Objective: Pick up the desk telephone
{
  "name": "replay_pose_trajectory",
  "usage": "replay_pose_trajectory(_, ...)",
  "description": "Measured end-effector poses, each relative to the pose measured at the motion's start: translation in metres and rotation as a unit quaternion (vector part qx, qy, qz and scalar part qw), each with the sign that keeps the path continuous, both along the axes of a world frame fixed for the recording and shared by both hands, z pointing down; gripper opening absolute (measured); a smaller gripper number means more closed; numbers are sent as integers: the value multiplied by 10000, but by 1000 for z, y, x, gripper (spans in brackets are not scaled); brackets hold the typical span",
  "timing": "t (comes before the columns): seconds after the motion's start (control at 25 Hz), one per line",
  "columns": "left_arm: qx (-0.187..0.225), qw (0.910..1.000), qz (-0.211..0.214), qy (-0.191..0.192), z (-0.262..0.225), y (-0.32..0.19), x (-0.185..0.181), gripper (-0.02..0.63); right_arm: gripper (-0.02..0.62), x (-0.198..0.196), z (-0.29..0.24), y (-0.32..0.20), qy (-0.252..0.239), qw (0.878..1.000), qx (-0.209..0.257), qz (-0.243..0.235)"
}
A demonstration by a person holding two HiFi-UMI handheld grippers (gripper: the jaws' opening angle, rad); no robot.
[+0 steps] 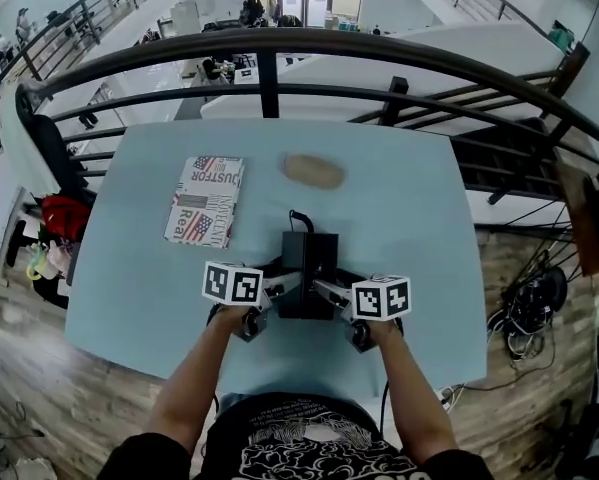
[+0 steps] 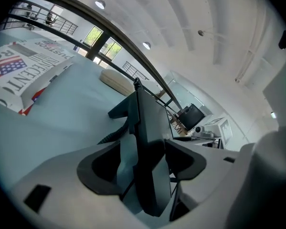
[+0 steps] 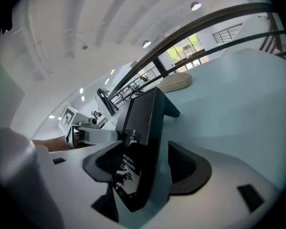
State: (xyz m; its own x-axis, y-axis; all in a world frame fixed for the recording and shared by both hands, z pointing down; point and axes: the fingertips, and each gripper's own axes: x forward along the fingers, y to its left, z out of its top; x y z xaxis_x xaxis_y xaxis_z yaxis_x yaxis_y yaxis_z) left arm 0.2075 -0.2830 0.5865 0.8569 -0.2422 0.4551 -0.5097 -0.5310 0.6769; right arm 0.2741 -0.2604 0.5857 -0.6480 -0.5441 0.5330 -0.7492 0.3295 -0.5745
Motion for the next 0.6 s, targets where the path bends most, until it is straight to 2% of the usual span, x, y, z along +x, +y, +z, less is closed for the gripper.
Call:
replay_pose_trajectory(0.28, 31, 9999, -92, 46, 1, 1, 4, 278, 272, -6, 10, 1, -388, 9986, -260, -235)
replay_pose_trajectory(0.44, 88, 9998, -152, 52, -1, 0, 6, 270, 272, -12, 10, -1, -402, 9981, -294, -353)
replay_pose_trajectory(0.6, 14, 9998, -128, 172, 0, 3, 12, 232, 270, -17, 13, -1, -396, 9980, -351, -353)
